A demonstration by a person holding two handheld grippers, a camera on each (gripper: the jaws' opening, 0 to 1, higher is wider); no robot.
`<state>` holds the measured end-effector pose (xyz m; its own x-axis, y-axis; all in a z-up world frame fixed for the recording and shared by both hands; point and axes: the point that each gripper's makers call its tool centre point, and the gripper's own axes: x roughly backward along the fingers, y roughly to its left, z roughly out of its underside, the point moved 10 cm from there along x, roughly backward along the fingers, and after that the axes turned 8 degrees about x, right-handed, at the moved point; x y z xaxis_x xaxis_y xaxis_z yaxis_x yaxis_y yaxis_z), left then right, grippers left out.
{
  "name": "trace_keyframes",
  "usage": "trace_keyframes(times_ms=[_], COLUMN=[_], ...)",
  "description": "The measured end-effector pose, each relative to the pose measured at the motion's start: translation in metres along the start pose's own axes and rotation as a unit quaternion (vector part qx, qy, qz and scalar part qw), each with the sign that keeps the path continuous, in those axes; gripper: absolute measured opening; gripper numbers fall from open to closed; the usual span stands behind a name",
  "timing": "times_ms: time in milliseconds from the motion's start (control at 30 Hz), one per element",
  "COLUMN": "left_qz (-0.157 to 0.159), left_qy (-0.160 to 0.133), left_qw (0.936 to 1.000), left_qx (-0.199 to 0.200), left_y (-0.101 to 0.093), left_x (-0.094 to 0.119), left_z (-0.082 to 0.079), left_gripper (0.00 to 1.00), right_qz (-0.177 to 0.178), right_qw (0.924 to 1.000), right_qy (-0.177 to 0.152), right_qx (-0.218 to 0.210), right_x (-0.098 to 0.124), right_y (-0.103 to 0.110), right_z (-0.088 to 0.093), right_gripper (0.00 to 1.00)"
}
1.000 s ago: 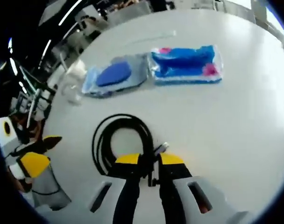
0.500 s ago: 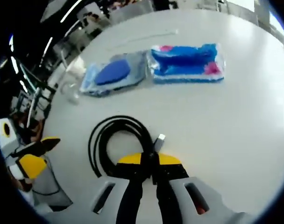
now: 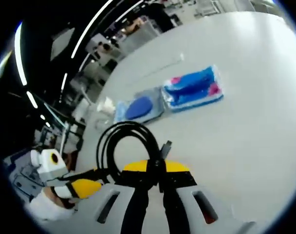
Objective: Arrange the tabletop items into an orderly group along one side of the table until the central work area is clear of visible clutter.
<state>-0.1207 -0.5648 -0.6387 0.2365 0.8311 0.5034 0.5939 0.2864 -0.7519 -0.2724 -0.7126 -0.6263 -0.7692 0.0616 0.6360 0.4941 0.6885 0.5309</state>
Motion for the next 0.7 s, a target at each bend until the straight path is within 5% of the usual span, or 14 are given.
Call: trace_keyframes(times_ms=[200, 300, 700], left_qz=[0.029, 0.048, 0.014], left_qy=[0.019, 0.032, 0.098], left_qw=[0.9993, 0.9982, 0.9935], left_qx=[-0.011, -0.02, -0.057], left_y=[-0.014, -0.021, -0.031], left_x=[-0.008, -0.011, -0.043], left_z=[-0.005, -0.007, -0.008], left_gripper=[0.42, 0.18, 0.1], right_qz=[-0.003, -0.004, 0.025], right_qw=[1.0, 0.9999, 0.999], right_qy=[-0.006, -0.011, -0.011], right_qx=[0.007, 0.005, 0.034], right_x=[0.015, 0.021, 0.025], right_y=[0.003, 0.002, -0.026], right_z=[0.003, 0.003, -0.005], right_gripper=[0.07, 0.07, 0.08])
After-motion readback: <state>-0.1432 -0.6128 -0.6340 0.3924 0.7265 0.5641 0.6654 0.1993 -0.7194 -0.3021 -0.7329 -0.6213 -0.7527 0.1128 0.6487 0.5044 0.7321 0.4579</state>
